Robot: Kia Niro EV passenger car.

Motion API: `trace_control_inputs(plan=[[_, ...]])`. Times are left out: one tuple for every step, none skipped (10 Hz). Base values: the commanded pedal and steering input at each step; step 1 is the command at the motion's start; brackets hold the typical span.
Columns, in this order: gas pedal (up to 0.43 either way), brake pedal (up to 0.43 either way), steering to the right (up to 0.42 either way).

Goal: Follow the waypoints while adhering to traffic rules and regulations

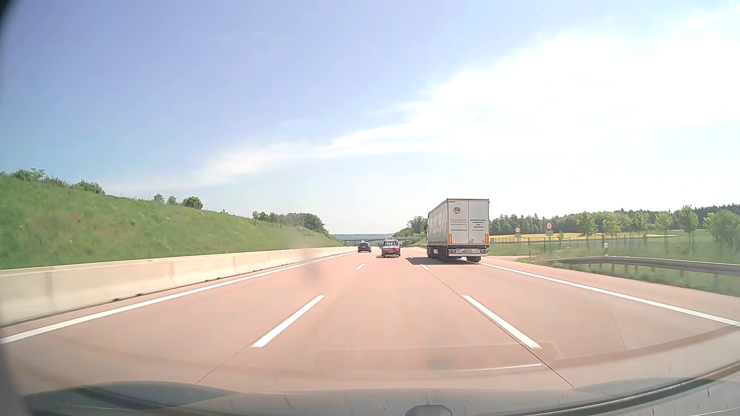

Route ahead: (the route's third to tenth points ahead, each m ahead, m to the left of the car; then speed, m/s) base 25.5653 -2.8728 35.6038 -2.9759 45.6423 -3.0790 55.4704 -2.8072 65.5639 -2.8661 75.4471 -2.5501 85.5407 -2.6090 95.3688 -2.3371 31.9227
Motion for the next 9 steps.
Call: trace_control_inputs(plan=[[0.067, 0.0, -0.001], [0.047, 0.0, -0.001], [0.028, 0.0, -0.002], [0.028, 0.0, -0.002], [0.02, 0.0, -0.003], [0.008, 0.0, -0.003], [0.008, 0.0, -0.003], [0.008, 0.0, -0.003], [0.008, 0.0, -0.003]])
